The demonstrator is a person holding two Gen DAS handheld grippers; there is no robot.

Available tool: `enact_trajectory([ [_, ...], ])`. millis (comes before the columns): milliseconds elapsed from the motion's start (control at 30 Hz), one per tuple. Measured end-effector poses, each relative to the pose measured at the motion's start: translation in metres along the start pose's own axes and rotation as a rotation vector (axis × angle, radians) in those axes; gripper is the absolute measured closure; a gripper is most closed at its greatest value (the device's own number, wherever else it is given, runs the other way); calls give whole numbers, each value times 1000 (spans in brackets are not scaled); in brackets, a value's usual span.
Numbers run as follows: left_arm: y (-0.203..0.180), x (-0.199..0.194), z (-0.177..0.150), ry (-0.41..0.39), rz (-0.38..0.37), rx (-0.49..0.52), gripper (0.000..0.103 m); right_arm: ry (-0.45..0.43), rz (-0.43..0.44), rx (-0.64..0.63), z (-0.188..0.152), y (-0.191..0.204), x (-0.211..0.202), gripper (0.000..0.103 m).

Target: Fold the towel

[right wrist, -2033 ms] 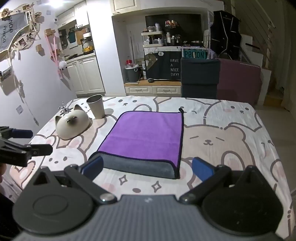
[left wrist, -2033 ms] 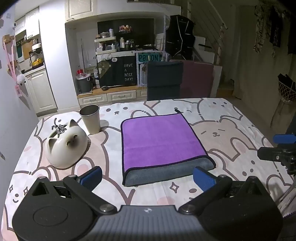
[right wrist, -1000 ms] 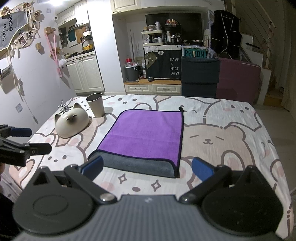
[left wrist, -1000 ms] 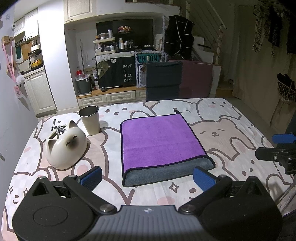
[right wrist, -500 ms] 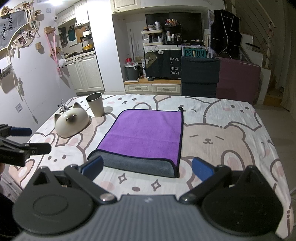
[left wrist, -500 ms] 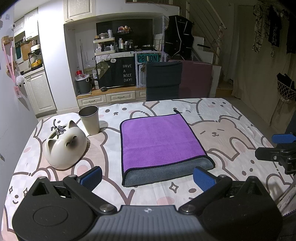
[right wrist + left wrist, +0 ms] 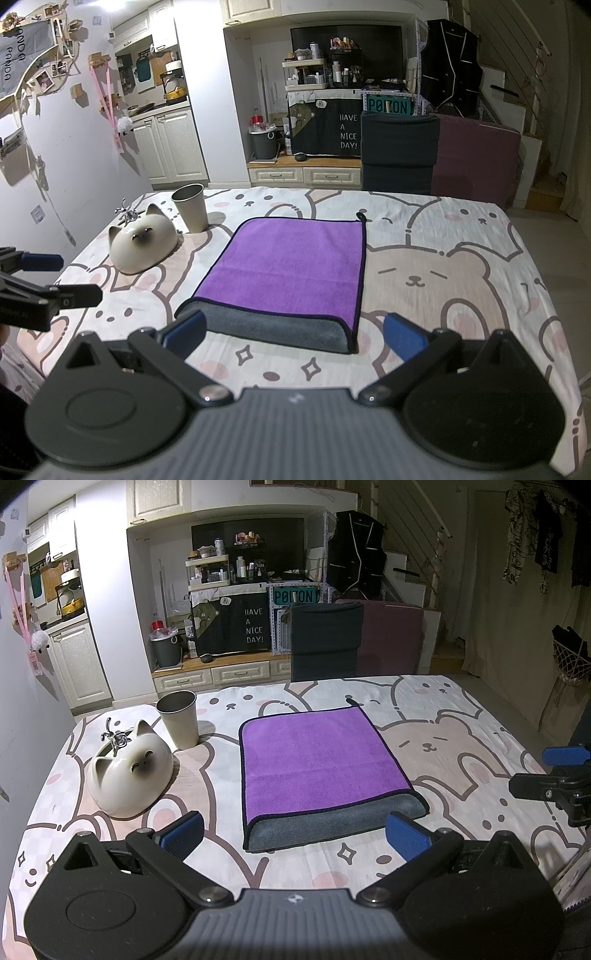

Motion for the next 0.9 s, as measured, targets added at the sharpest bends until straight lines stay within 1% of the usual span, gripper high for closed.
enact_trajectory([
  [833,0,0,0,0,-1,0,0,7,2,3,-1,-2,2,0],
  [900,-1,3,-3,0,-5,0,0,14,2,6,-2,-3,4,0],
])
Point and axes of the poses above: each gripper's, at about its wrist camera, not at the fingertips, and x roughly the way its jaws point, y to its left, z to its top, the point moved 6 cm from there along x, roughly the way its jaws point, and after that the axes turned 1 degree about x, right-handed, at the moved point
